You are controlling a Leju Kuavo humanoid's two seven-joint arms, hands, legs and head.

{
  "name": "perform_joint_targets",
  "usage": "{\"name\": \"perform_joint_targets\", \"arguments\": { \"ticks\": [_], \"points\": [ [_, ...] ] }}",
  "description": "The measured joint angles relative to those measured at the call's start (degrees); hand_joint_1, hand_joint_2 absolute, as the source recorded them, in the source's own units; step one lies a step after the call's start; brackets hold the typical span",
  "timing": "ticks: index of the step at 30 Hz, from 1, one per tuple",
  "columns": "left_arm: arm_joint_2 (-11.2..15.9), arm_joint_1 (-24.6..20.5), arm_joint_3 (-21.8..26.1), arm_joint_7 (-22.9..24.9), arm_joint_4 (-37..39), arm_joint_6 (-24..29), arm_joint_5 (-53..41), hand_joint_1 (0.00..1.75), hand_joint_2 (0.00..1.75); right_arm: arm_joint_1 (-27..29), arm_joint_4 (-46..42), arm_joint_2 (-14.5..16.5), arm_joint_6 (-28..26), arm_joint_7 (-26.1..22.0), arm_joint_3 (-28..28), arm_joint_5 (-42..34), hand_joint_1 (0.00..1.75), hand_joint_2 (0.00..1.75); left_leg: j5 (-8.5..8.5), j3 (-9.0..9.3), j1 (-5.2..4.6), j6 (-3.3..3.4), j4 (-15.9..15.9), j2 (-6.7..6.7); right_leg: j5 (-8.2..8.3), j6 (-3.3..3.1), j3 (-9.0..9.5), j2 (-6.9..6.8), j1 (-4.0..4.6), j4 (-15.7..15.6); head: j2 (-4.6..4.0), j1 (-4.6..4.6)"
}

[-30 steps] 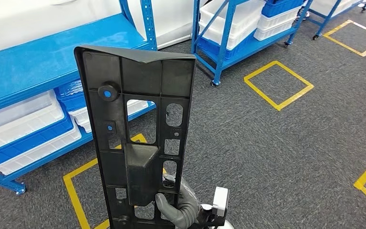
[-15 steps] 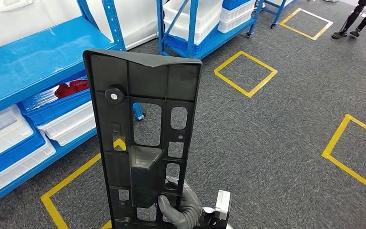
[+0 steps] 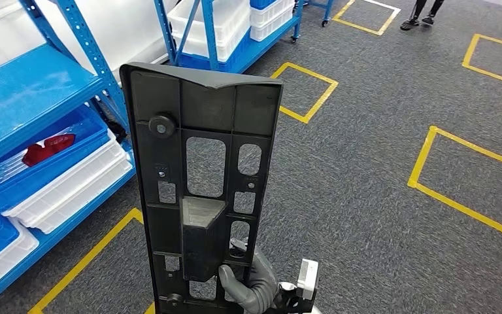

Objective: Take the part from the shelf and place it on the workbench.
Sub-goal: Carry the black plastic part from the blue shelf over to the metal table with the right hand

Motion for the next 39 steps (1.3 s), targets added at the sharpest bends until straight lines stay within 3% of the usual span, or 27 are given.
{"name": "perform_joint_targets", "arguments": {
  "ticks": [1,3,5,6,8,10,12,13,14,16,18,19,21,23,25,26,27,28,29,30,32,34,36,37,39],
  "points": [
    [0.01,0.02,0.0,-0.01,0.0,0.01,0.02,0.0,0.0,-0.04,-0.01,0.08,0.01,0.01,0.0,0.01,1.75,1.75,1.66,1.5,0.13,0.16,-3.75,-1.47,-0.12,0.22,-0.07,0.71,0.05,0.27,0.0,0.01],
    [0.05,0.04,0.0,0.03,0.0,0.04,0.06,0.0,0.0,-0.11,-0.01,0.27,0.05,0.11,0.0,0.05,1.75,1.75,2.75,3.02,0.19,0.57,-7.72,-3.66,-0.12,0.87,-0.6,1.94,-0.06,0.64,0.0,0.0],
    [0.08,-0.05,0.01,0.03,-0.01,0.07,0.1,0.0,0.0,-0.16,-0.02,0.38,0.17,0.3,0.0,0.11,1.75,1.75,2.72,3.15,0.13,1.14,-8.15,-3.16,0.21,1.69,-1.13,3.14,-0.25,0.6,0.0,0.0],
    [0.07,-0.11,0.02,-0.03,-0.01,0.07,0.15,0.0,0.0,-0.18,-0.02,0.38,0.26,0.39,0.0,0.13,1.75,1.75,2.9,3.27,0.15,1.48,-8.41,-2.53,0.14,2.01,-1.3,3.05,-0.25,0.77,0.0,0.01],
    [0.02,-0.15,0.03,-0.25,-0.01,0.03,0.37,0.0,0.0,-0.4,0.03,0.41,0.42,0.52,0.01,0.13,1.75,1.75,3.22,3.52,0.28,2.19,-8.91,-1.1,-1.52,2.61,-2.67,0.5,-0.07,3.55,0.0,0.02],
    [0.0,0.08,0.03,-0.4,-0.01,-0.03,0.59,0.0,0.0,-0.63,0.19,0.48,0.67,0.55,0.03,0.11,1.75,1.75,3.18,3.58,0.02,2.63,-8.99,0.57,-5.07,3.08,-6.29,-2.93,-0.22,10.85,0.0,0.02],
    [0.05,0.36,0.05,-0.43,-0.01,-0.05,0.67,0.0,0.0,-0.68,0.44,0.51,1.01,0.55,0.04,0.06,1.75,1.75,3.03,3.58,-0.18,2.73,-8.95,2.3,-6.9,3.38,-9.35,-4.07,-0.56,16.81,0.0,0.02],
    [0.08,0.4,0.06,-0.43,0.0,-0.05,0.69,0.0,0.0,-0.67,0.54,0.51,1.15,0.55,0.04,0.03,1.75,1.75,2.95,3.62,-0.21,2.7,-8.95,3.05,-6.24,3.43,-9.31,-4.27,-0.68,16.71,0.0,0.02],
    [0.09,0.37,0.06,-0.43,0.0,-0.05,0.68,0.0,0.0,-0.69,0.6,0.51,1.25,0.54,0.04,0.01,1.75,1.75,2.86,3.72,-0.22,2.61,-8.94,3.71,-4.67,3.39,-8.01,-4.57,-0.75,14.22,0.0,0.02],
    [0.09,0.26,0.05,-0.43,0.01,-0.06,0.63,0.0,0.0,-0.88,0.64,0.52,1.33,0.51,0.04,-0.05,1.75,1.75,2.6,4.08,-0.32,2.26,-8.95,4.78,-1.35,2.81,-3.38,-6.86,-0.44,5.83,0.0,0.02],
    [0.08,0.21,0.04,-0.43,0.01,-0.04,0.55,0.0,0.0,-1.26,0.67,0.55,1.37,0.41,0.04,-0.15,1.75,1.75,2.31,4.42,-0.43,1.67,-8.96,5.71,-0.24,1.97,-0.7,-8.91,0.22,0.76,0.0,0.02],
    [0.08,0.19,0.04,-0.42,0.01,-0.01,0.48,0.0,0.0,-1.42,0.69,0.56,1.39,0.35,0.03,-0.21,1.75,1.75,2.22,4.57,-0.46,1.33,-9.04,6.23,-0.48,1.6,-0.62,-9.01,0.52,0.35,0.0,0.02],
    [0.03,0.04,0.04,-0.4,0.0,0.11,0.25,0.0,0.0,-1.5,0.76,0.57,1.42,0.26,0.0,-0.34,1.75,1.75,1.96,5.01,-0.36,0.63,-9.21,6.89,-0.2,1.03,-0.57,-7.59,0.48,-0.11,0.0,0.02],
    [-0.01,-0.14,0.04,-0.29,0.0,0.24,0.02,0.0,0.0,-1.58,0.81,0.59,1.42,0.18,-0.03,-0.48,1.75,1.75,0.27,4.51,-0.2,0.19,-7.21,5.09,0.24,0.36,-0.19,-6.26,0.13,-0.81,0.0,0.02],
    [-0.01,-0.13,0.03,-0.02,0.01,0.34,-0.09,0.0,0.0,-1.68,0.93,0.65,1.42,0.1,-0.08,-0.58,1.75,1.75,-3.36,1.51,-0.04,-0.01,-0.52,2.47,0.42,-0.12,-0.06,-4.86,0.05,-1.02,0.0,0.01],
    [-0.01,-0.06,0.02,0.18,0.02,0.38,-0.15,0.0,0.0,-1.66,1.04,0.68,1.42,0.07,-0.09,-0.61,1.75,1.75,-4.97,-0.45,-0.03,-0.09,3.44,1.89,0.43,-0.24,-0.09,-4.08,0.14,-0.96,0.0,0.01],
    [-0.01,-0.01,0.02,0.38,0.02,0.4,-0.24,0.0,0.0,-1.59,1.19,0.68,1.41,0.03,-0.1,-0.62,1.75,1.75,-5.67,-1.98,-0.02,-0.15,6.24,1.61,0.4,-0.29,-0.1,-3.23,0.23,-0.87,0.0,0.01],
    [-0.01,0.0,0.02,0.55,0.02,0.4,-0.33,0.0,0.0,-1.5,1.31,0.68,1.4,-0.01,-0.11,-0.63,1.75,1.75,-5.18,-2.66,-0.02,-0.15,7.06,1.48,0.36,-0.3,-0.09,-2.37,0.29,-0.74,0.0,0.0],
    [-0.01,-0.05,0.02,0.69,0.02,0.42,-0.42,0.0,0.0,-1.43,1.4,0.68,1.4,-0.07,-0.12,-0.66,1.75,1.75,-3.51,-2.27,0.0,-0.11,5.49,1.33,0.29,-0.24,-0.06,-1.47,0.29,-0.55,0.0,0.0],
    [-0.01,-0.16,0.02,0.77,0.02,0.43,-0.48,0.0,0.0,-1.39,1.45,0.68,1.39,-0.14,-0.13,-0.7,1.75,1.75,-1.07,-0.92,0.04,-0.02,1.91,0.88,0.17,-0.14,-0.04,-0.59,0.26,-0.31,0.0,0.0],
    [-0.01,-0.35,0.02,0.79,0.02,0.46,-0.49,0.0,0.0,-1.37,1.48,0.68,1.39,-0.29,-0.19,-0.77,1.75,1.75,2.16,2.0,0.23,0.21,-5.35,-1.57,-0.06,0.26,-0.26,0.9,0.19,0.26,0.0,0.01],
    [0.0,-0.53,0.01,0.83,0.02,0.54,-0.51,0.0,0.0,-1.32,1.49,0.68,1.38,-0.39,-0.35,-0.79,1.75,1.75,2.48,3.03,0.15,0.6,-7.94,-3.21,0.01,0.92,-0.81,2.04,-0.01,0.54,0.0,0.01],
    [-0.05,-0.83,-0.02,0.92,0.02,0.61,-0.57,0.0,0.0,-1.21,1.52,0.64,1.36,-0.4,-0.62,-0.8,1.75,1.75,2.78,3.15,0.03,1.28,-8.29,-2.37,0.27,1.71,-1.19,3.08,-0.23,0.4,0.0,0.01],
    [-0.1,-1.01,-0.05,0.99,0.02,0.63,-0.61,0.0,0.0,-1.16,1.55,0.61,1.34,-0.41,-0.76,-0.8,1.75,1.75,2.98,3.25,0.08,1.7,-8.53,-1.78,0.04,2.03,-1.41,2.66,-0.2,0.72,0.0,0.01],
    [-0.21,-1.25,-0.14,1.06,0.02,0.68,-0.64,0.0,0.0,-1.17,1.58,0.55,1.34,-0.43,-0.97,-0.8,1.75,1.75,3.28,3.46,0.21,2.42,-9.02,-0.38,-2.14,2.5,-3.17,-0.13,-0.06,4.38,0.0,0.02]
  ]
}}
